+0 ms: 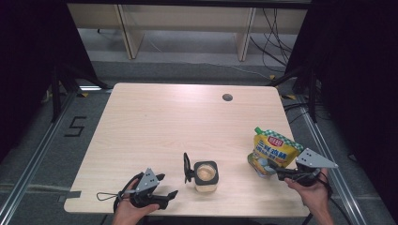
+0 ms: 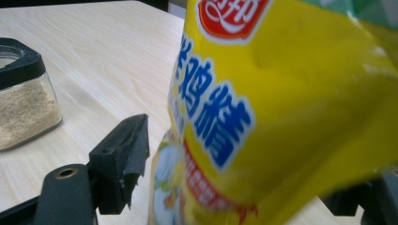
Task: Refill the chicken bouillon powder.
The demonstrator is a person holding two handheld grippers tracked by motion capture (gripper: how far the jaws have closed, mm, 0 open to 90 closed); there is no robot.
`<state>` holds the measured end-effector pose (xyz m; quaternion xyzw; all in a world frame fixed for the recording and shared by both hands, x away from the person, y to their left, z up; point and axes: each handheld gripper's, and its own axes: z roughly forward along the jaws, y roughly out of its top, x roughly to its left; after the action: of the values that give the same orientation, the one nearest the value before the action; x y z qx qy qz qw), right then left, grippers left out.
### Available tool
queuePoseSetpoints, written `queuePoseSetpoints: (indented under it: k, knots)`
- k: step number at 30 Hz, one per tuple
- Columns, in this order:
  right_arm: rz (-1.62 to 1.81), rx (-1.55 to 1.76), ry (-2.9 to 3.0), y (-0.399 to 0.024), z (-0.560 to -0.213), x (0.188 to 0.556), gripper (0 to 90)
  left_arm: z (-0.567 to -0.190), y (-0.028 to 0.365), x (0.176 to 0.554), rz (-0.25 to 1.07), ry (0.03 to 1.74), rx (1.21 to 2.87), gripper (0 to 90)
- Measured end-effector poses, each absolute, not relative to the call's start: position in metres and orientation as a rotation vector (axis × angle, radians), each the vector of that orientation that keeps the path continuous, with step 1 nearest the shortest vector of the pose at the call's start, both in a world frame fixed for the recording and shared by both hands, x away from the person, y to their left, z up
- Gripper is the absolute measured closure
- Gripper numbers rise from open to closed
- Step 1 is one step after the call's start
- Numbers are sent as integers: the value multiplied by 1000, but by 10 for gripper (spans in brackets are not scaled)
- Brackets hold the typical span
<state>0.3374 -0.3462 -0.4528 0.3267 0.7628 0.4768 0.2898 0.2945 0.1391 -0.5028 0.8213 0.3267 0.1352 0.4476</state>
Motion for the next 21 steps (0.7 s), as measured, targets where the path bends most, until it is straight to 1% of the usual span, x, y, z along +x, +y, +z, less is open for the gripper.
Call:
queuePoseSetpoints:
  k: [1,2,3,4,6,7,11,13,14,16,17,18,21]
  knots:
    - [1259,903,2040,-347,-452,333,225,-503,138,294,331,798,2013,243]
    - [1248,882,2019,-348,-452,331,226,-502,139,295,339,785,2027,243]
    - [1238,911,2023,-348,-451,328,226,-503,139,295,336,788,2018,243]
    - [1224,873,2031,-350,-451,328,226,-504,137,294,326,819,1994,243]
    - [1205,931,2023,-350,-452,320,225,-503,141,296,351,780,2032,243]
    - [1195,922,2028,-351,-452,318,226,-502,141,296,343,794,2036,244]
    - [1171,1004,2049,-351,-456,304,234,-503,141,296,340,799,2027,244]
    - [1138,990,2050,-352,-457,301,232,-504,138,294,331,813,1998,255]
    - [1135,1024,2041,-352,-457,297,232,-502,140,295,344,794,2045,261]
    - [1132,1050,2052,-354,-458,292,228,-502,140,295,348,797,2044,261]
    - [1141,1089,2052,-352,-459,288,229,-504,137,294,335,815,1999,260]
    - [1128,1063,2057,-354,-459,288,230,-502,139,295,349,800,2028,259]
    - [1107,1058,2067,-354,-461,284,227,-502,140,296,352,786,2037,258]
